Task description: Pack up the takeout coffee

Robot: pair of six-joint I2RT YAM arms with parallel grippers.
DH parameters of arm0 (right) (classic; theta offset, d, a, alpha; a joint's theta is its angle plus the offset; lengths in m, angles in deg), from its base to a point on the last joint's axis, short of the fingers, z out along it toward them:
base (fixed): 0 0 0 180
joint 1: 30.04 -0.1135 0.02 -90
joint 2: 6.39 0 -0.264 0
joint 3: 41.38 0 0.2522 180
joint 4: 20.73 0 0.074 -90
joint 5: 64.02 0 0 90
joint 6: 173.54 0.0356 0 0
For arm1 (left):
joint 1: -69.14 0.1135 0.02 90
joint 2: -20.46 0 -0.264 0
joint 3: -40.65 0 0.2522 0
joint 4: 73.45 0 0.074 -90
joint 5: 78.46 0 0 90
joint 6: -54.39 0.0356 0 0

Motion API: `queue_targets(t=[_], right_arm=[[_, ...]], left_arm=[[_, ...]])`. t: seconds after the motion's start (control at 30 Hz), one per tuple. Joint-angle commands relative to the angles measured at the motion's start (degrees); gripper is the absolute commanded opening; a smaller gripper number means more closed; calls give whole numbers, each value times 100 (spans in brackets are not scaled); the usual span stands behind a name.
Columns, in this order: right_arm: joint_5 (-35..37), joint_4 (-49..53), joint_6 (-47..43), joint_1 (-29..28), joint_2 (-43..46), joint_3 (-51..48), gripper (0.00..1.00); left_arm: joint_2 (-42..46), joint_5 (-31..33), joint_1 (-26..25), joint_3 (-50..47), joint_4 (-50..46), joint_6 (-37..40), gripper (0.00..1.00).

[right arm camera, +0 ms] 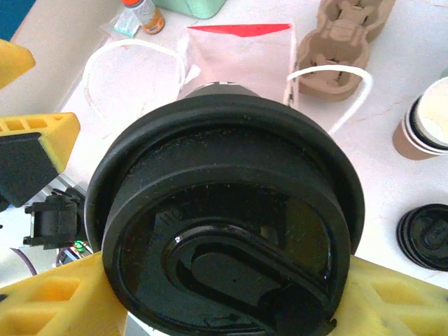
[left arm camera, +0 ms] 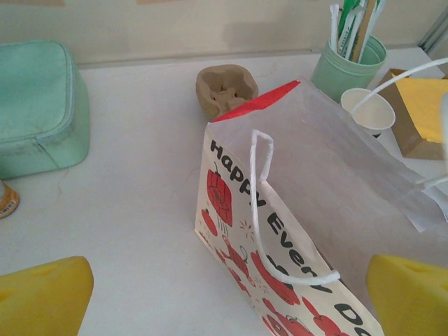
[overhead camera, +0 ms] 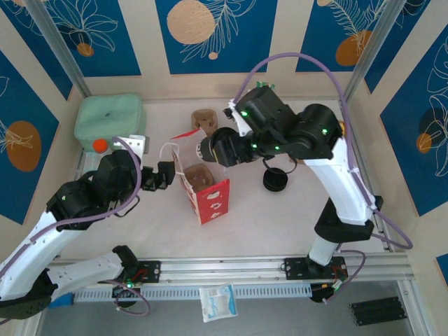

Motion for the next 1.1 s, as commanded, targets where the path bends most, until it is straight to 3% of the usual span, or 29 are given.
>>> queue_targets(t=[0.0,0.4,0.5,0.7,0.93,1.07], right_arm=[[-88,487,66,-96,-260,287,64],[291,767,54,-171,-965,526,63],[363,841,53,-197,-1090,573,63],[452,879,44,-260,-1253,571,63],[383,885,30,-304,-1404,451,63],[323,887,3,-348,-1514,393,62]], left_arm=[[-85,144,105,89,152,145,100],[-637,-1343,1303,228,596,608,100],[-787,-1602,1497,272,660,695,95],[-909,-1968,1735,226,749,769,77],[-805,-2277,1784,165,733,719,35],[-704,-2484,1784,123,741,612,18]])
